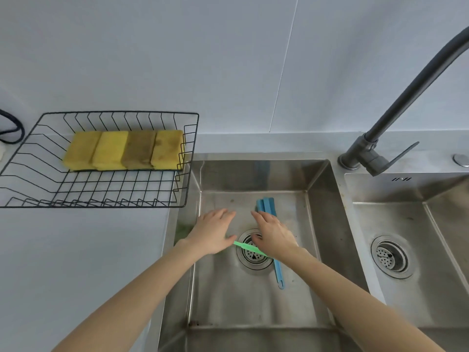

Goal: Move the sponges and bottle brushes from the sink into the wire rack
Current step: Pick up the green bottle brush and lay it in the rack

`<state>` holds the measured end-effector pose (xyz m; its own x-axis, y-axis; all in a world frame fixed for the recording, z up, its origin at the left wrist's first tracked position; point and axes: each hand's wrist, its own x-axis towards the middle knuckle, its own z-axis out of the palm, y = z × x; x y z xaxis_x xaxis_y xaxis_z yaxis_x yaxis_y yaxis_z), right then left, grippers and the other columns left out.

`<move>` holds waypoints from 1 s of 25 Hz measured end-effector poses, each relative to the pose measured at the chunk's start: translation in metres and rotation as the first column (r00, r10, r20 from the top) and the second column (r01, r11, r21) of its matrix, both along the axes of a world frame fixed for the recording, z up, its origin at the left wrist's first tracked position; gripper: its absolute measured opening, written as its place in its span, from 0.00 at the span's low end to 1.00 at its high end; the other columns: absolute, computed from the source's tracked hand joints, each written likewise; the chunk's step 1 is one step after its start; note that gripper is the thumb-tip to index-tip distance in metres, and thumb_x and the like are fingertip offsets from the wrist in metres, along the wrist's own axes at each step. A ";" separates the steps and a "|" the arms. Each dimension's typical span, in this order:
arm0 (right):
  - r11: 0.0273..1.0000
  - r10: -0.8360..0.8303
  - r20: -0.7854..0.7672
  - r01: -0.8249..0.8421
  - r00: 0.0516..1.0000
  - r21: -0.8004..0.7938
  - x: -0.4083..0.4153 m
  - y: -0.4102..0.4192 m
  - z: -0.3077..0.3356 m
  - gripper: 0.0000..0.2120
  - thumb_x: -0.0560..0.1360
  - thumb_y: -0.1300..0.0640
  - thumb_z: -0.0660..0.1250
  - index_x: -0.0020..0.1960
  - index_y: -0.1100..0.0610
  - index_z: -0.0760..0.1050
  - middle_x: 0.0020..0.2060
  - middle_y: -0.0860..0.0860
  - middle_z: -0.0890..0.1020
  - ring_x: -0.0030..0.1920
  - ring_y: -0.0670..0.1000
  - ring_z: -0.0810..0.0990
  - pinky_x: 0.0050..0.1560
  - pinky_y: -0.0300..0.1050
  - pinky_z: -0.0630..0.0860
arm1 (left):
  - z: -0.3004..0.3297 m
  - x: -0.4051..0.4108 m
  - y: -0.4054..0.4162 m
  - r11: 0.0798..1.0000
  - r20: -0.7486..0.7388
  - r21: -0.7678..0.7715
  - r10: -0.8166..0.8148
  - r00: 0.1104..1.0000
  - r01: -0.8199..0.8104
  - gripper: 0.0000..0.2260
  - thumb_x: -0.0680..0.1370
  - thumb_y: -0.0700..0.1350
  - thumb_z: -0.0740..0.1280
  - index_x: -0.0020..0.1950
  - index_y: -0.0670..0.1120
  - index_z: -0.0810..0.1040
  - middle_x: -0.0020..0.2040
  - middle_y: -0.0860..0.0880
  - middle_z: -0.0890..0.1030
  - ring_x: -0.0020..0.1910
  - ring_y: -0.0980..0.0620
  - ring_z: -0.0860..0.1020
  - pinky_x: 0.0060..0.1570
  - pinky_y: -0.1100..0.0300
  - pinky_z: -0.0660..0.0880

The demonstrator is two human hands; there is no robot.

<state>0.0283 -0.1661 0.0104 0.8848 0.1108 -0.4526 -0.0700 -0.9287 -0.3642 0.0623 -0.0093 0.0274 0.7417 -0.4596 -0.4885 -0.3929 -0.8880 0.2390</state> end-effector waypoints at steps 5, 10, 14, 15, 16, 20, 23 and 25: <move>0.999 -0.026 -0.157 0.023 0.987 -0.024 -0.001 -0.001 -0.032 0.27 0.78 0.56 0.60 0.74 0.56 0.55 0.70 0.56 0.67 0.69 0.58 0.67 0.66 0.52 0.69 | -0.036 0.002 0.003 0.993 -0.063 0.116 0.019 0.998 -0.012 0.28 0.76 0.51 0.62 0.73 0.46 0.55 0.74 0.44 0.60 0.74 0.45 0.57 0.72 0.46 0.55; 0.998 -0.019 -0.284 0.001 0.959 -0.063 -0.002 0.001 -0.059 0.23 0.78 0.60 0.58 0.71 0.58 0.60 0.67 0.58 0.69 0.64 0.60 0.72 0.59 0.53 0.72 | -0.067 0.002 0.009 0.987 -0.141 0.160 0.042 0.989 -0.019 0.31 0.76 0.49 0.62 0.75 0.47 0.51 0.77 0.44 0.52 0.76 0.42 0.49 0.75 0.43 0.48; 0.995 -0.006 -0.315 -0.026 0.949 -0.099 -0.001 0.004 -0.076 0.21 0.78 0.62 0.56 0.71 0.58 0.60 0.65 0.58 0.71 0.64 0.60 0.73 0.60 0.52 0.72 | -0.083 0.005 0.015 0.983 -0.130 0.182 0.046 0.990 -0.022 0.30 0.76 0.45 0.63 0.74 0.47 0.52 0.77 0.45 0.54 0.76 0.42 0.50 0.74 0.42 0.47; 0.992 0.006 -0.306 -0.043 0.952 -0.115 -0.001 0.005 -0.080 0.21 0.78 0.63 0.56 0.70 0.58 0.61 0.65 0.57 0.71 0.63 0.59 0.74 0.60 0.51 0.72 | -0.086 0.006 0.016 0.982 -0.118 0.186 0.042 0.992 -0.020 0.30 0.76 0.44 0.63 0.74 0.47 0.53 0.77 0.46 0.55 0.76 0.42 0.50 0.74 0.43 0.48; 0.990 0.017 -0.296 -0.059 0.955 -0.132 -0.001 0.005 -0.083 0.20 0.78 0.64 0.55 0.70 0.58 0.62 0.64 0.57 0.72 0.62 0.59 0.75 0.59 0.51 0.73 | -0.089 0.007 0.017 0.983 -0.100 0.183 0.039 0.994 -0.020 0.29 0.76 0.43 0.62 0.74 0.47 0.53 0.76 0.46 0.56 0.76 0.42 0.51 0.74 0.43 0.49; 0.987 0.020 -0.264 -0.060 0.964 -0.146 0.000 0.004 -0.090 0.18 0.78 0.65 0.56 0.68 0.57 0.66 0.62 0.56 0.75 0.60 0.59 0.76 0.58 0.51 0.73 | -0.096 0.009 0.017 0.989 0.020 0.145 0.024 1.000 -0.026 0.25 0.76 0.38 0.60 0.72 0.46 0.59 0.73 0.46 0.62 0.73 0.44 0.57 0.72 0.47 0.55; 0.996 -0.038 -0.264 0.015 0.964 -0.091 -0.002 0.000 -0.090 0.19 0.78 0.66 0.56 0.66 0.54 0.69 0.61 0.55 0.76 0.59 0.59 0.77 0.55 0.51 0.74 | -0.097 0.010 0.018 0.990 0.084 0.128 0.049 0.995 -0.060 0.22 0.75 0.37 0.60 0.68 0.46 0.65 0.70 0.47 0.67 0.70 0.44 0.62 0.67 0.50 0.61; 0.997 -0.064 -0.264 0.048 0.962 -0.065 -0.003 -0.004 -0.087 0.19 0.77 0.66 0.55 0.65 0.54 0.70 0.61 0.55 0.76 0.59 0.59 0.76 0.54 0.50 0.74 | -0.094 0.009 0.017 0.990 0.102 0.129 0.042 0.994 -0.055 0.20 0.75 0.38 0.60 0.66 0.47 0.66 0.69 0.48 0.69 0.68 0.44 0.64 0.64 0.51 0.63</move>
<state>0.0248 -0.1697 -0.0770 0.7359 0.0314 -0.6763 -0.2093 -0.9394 -0.2714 0.0711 0.0082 -0.0663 0.8091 -0.3584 -0.4657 -0.3642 -0.9278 0.0814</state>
